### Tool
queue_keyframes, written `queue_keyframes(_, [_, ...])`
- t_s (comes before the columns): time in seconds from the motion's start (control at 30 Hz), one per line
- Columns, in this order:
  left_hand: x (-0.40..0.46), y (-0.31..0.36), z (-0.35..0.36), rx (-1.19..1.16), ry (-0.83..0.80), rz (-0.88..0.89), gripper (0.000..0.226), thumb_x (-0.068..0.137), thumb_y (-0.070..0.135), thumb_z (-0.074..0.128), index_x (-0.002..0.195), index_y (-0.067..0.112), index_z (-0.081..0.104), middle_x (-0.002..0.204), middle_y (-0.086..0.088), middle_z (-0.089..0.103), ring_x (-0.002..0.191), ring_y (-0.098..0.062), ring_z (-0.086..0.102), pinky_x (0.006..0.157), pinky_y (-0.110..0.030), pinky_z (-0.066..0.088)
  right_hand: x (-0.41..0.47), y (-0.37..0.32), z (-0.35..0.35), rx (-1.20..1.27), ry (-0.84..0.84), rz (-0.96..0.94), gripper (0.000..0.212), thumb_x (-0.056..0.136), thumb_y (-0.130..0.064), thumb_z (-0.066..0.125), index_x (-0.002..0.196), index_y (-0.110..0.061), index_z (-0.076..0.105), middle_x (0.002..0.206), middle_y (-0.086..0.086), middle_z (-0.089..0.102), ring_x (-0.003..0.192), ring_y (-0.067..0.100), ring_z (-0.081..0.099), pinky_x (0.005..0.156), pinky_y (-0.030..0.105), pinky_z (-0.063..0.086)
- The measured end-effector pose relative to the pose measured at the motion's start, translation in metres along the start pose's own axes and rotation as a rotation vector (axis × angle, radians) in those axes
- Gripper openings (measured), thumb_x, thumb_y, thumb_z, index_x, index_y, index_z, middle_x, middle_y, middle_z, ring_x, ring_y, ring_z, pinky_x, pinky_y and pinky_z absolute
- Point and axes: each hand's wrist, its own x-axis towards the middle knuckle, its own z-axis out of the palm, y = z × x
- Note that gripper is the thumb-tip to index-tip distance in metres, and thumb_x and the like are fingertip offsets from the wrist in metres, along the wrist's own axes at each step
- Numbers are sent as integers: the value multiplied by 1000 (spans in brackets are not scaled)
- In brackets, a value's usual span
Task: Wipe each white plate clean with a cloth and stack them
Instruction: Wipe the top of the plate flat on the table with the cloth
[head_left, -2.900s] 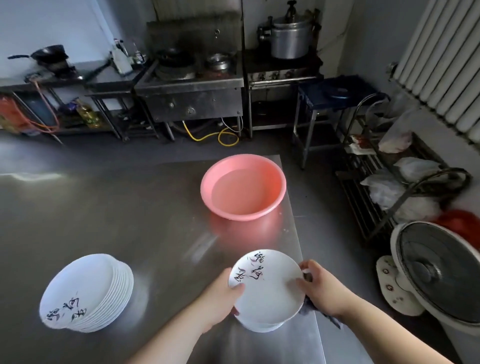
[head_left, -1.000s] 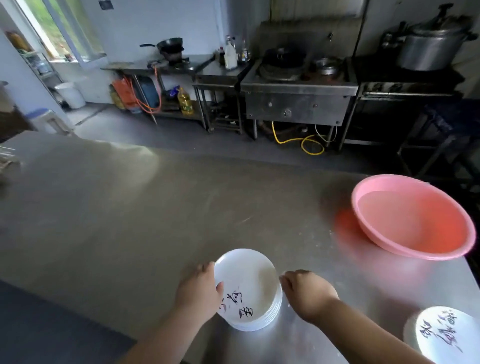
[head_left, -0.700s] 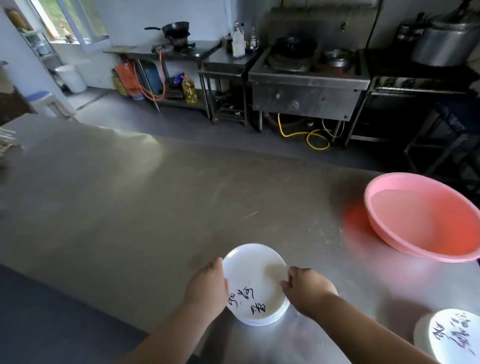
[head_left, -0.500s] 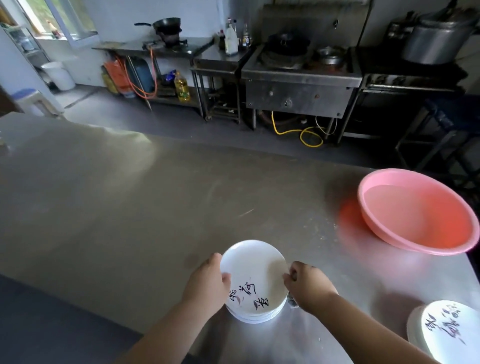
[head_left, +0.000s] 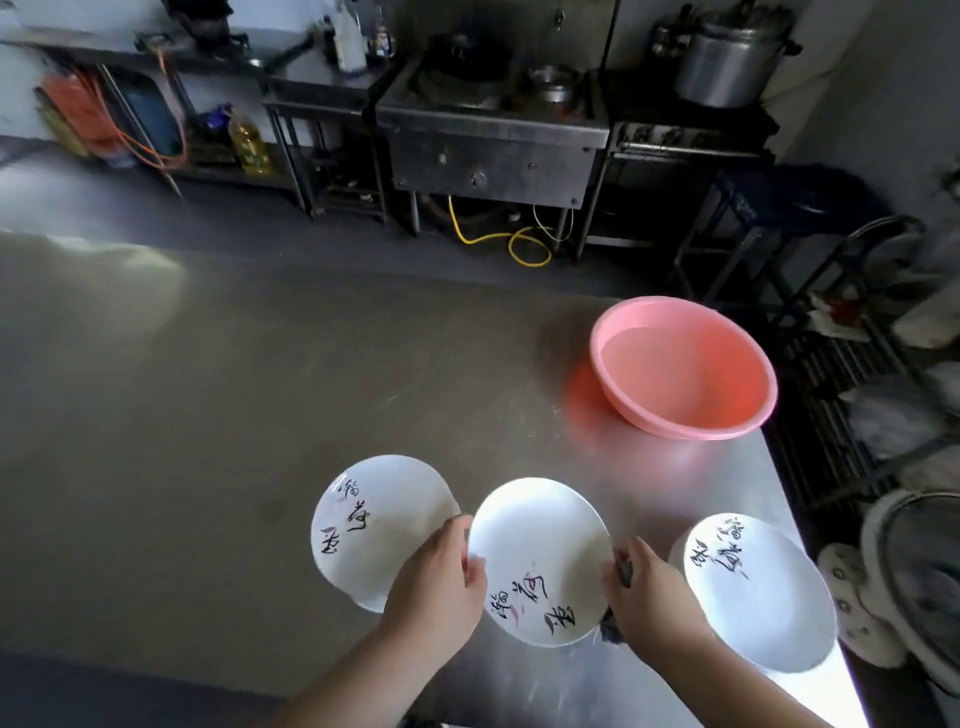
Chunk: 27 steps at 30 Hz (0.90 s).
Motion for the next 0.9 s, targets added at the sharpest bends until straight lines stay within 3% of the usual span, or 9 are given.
queue_keyframes(0.1, [-13, 7, 27, -44, -57, -11, 31, 98, 24, 57, 128, 30, 56, 98, 12, 66, 89, -12, 61, 76, -30, 48, -2, 32, 0, 38, 0, 55, 17, 100, -32, 53, 87, -22, 51, 63, 2, 70, 43, 20, 69, 51, 40, 61])
queue_keyframes(0.17, [-20, 5, 43, -61, -115, -60, 31, 98, 25, 57, 128, 33, 57, 91, 13, 63, 88, -7, 61, 81, -32, 53, -2, 51, 4, -9, -10, 69, 17, 99, -34, 52, 88, -21, 51, 65, 3, 70, 45, 14, 68, 56, 40, 61])
queue_keyframes(0.27, [-27, 1, 63, -29, -166, -100, 32, 99, 27, 57, 129, 36, 56, 87, 14, 59, 86, -4, 60, 78, -28, 53, 0, 71, 12, -166, 44, 57, 23, 98, -37, 53, 82, -22, 46, 64, -4, 63, 50, 5, 58, 52, 29, 47])
queue_keyframes(0.3, [-28, 0, 69, -21, -174, -108, 32, 99, 27, 58, 130, 37, 56, 88, 16, 61, 87, -4, 61, 77, -27, 52, 2, 75, 14, -185, 50, 53, 24, 99, -36, 53, 82, -23, 44, 66, -6, 60, 53, 5, 54, 53, 32, 43])
queue_keyframes(0.43, [-29, -5, 88, 15, -189, -130, 34, 99, 30, 59, 133, 36, 56, 90, 15, 62, 91, -7, 60, 79, -30, 53, 13, 84, 20, -277, -2, 79, 18, 100, -38, 49, 89, -24, 45, 74, -9, 57, 72, 23, 53, 64, 32, 37])
queue_keyframes(0.57, [-27, -9, 101, 51, -170, -146, 37, 100, 32, 57, 137, 33, 55, 103, 5, 67, 97, -16, 64, 81, -35, 54, 19, 87, 23, -291, -4, 62, 13, 100, -37, 48, 95, -25, 49, 79, -7, 57, 76, 25, 52, 67, 30, 36])
queue_keyframes(0.73, [-29, -23, 108, 85, -177, -129, 51, 99, 39, 58, 148, 32, 47, 98, 11, 63, 95, -15, 63, 83, -37, 56, 19, 93, 21, -313, -21, 28, 19, 102, -37, 47, 98, -19, 52, 90, 3, 72, 77, 29, 58, 67, 33, 44])
queue_keyframes(0.8, [-35, -31, 109, 155, -160, -76, 65, 97, 53, 58, 155, 28, 40, 118, 10, 65, 113, -18, 63, 95, -38, 55, 15, 93, 19, -338, 21, -16, 19, 102, -36, 46, 94, -19, 49, 87, 4, 70, 74, 31, 57, 66, 35, 47])
queue_keyframes(0.9, [-43, -45, 114, 403, -87, 123, 86, 92, 70, 50, 161, 21, 35, 152, -1, 51, 137, -28, 51, 111, -47, 45, 11, 86, 18, -359, 152, -174, 16, 104, -33, 46, 96, -20, 50, 95, 4, 66, 80, 32, 61, 66, 39, 48])
